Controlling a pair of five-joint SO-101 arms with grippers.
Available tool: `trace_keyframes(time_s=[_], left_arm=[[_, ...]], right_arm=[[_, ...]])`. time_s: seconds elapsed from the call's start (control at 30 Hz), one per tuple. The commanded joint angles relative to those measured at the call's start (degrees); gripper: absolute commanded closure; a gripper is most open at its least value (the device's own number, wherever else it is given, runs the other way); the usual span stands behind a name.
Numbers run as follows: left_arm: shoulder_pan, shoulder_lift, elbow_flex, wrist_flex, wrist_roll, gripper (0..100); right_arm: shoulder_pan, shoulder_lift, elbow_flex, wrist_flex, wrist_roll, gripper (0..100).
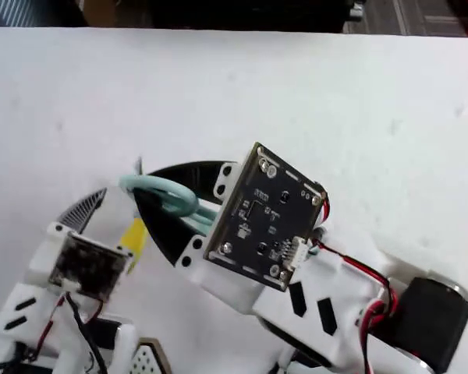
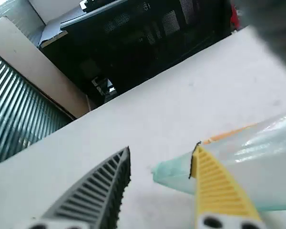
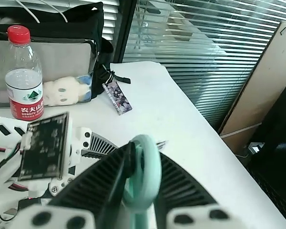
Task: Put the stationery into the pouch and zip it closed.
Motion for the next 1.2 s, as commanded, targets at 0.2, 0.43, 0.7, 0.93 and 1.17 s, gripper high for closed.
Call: trace_keyframes(time_s=[0.2,0.43,0.7,0.93,1.17], left_arm=[[3.7,0.7,-3.2,4.0,-17.3,77],[-1.5,0.7,6.9,-2.7,-3.0,77],[-5.2,0.7,21.7,-18.7,18.7,77],[-5.2,0.7,33.0,-28.3,22.0,77],[-5.1,0.7,34.8,-29.1,22.1,77]], right_arm=[[3.4,-6.0,0.2,1.5,0.5,98.1],[23.5,-4.4,12.5,-1.4,1.9,98.1],[44.5,-0.5,28.8,-8.9,5.7,98.1],[58.2,4.3,41.5,-17.5,5.7,98.1],[64.6,10.2,50.4,-26.5,5.4,98.1]])
